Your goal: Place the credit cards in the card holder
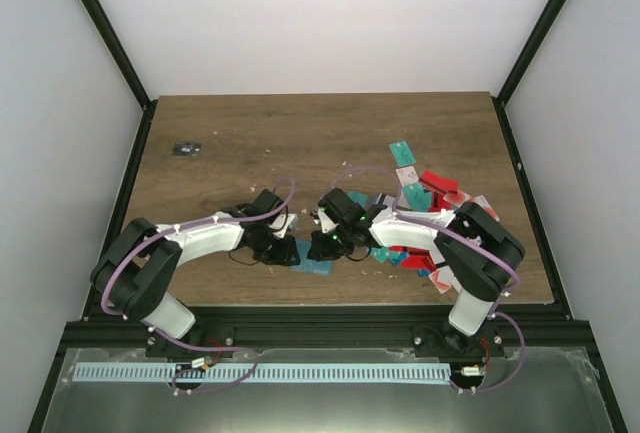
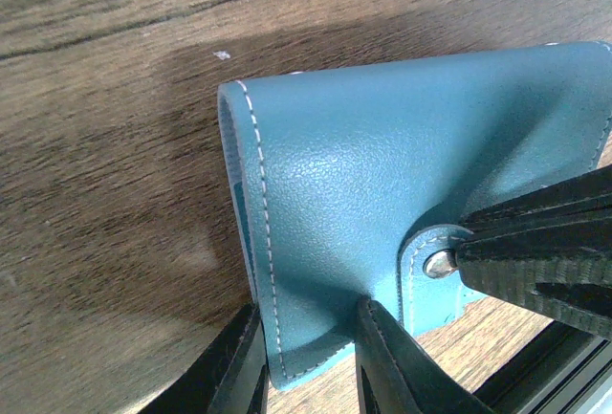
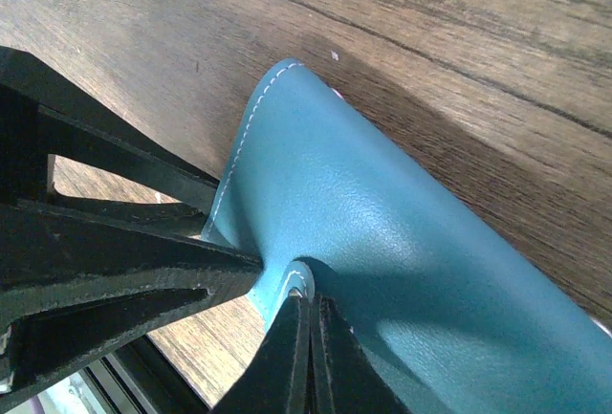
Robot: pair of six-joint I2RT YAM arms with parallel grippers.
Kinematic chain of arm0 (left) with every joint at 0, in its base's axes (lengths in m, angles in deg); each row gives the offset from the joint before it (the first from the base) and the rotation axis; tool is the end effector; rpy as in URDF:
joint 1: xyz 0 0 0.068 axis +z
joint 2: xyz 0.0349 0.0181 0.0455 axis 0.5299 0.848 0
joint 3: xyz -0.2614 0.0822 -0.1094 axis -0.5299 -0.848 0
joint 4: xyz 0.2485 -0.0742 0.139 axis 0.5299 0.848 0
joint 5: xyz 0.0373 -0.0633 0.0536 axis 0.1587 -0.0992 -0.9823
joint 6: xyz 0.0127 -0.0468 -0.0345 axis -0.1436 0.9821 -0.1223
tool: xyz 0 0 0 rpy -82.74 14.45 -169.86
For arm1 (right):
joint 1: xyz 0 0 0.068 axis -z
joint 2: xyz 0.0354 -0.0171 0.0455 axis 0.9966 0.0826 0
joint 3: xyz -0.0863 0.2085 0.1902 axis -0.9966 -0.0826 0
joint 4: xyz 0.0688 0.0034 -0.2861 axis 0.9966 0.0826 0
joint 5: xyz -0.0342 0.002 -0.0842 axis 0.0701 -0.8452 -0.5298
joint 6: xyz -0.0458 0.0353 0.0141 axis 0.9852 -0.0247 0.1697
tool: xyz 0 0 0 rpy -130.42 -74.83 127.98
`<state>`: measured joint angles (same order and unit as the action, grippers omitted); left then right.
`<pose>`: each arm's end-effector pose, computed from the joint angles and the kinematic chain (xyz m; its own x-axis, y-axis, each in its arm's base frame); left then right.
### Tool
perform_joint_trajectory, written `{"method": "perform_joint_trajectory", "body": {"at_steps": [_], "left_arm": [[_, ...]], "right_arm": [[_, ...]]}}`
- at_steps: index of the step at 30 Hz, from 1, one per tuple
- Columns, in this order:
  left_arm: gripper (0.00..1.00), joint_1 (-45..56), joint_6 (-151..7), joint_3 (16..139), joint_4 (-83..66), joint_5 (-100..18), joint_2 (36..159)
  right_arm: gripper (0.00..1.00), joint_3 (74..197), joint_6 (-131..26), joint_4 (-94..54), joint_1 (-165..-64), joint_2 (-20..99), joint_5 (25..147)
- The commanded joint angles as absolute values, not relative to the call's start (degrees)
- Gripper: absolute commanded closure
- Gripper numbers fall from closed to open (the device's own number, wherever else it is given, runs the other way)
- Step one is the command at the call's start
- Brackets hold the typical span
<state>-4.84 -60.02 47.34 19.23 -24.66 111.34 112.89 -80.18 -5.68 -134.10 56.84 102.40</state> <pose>0.2159 -0.1845 0.1281 -0.9578 0.2621 -0.1178 0.2858 0.8274 -0.4834 0.2215 0.2802 0.1407 -0.9349 -0.2857 -0.2105 -0.3548 0.7404 0.5709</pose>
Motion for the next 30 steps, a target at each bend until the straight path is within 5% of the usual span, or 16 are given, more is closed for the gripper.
{"method": "perform_joint_trajectory", "body": {"at_steps": [1, 30], "left_arm": [[0.74, -5.79, -60.31, 46.04, 21.48, -27.36, 113.43], [0.74, -6.13, -60.35, 46.31, 21.75, -26.94, 113.95]], "right_arm": [[0.99, 111.12, -81.7, -2.06, -134.35, 57.56, 99.77], [0.99, 111.94, -84.14, -0.56, -134.14, 60.11, 94.27]]}}
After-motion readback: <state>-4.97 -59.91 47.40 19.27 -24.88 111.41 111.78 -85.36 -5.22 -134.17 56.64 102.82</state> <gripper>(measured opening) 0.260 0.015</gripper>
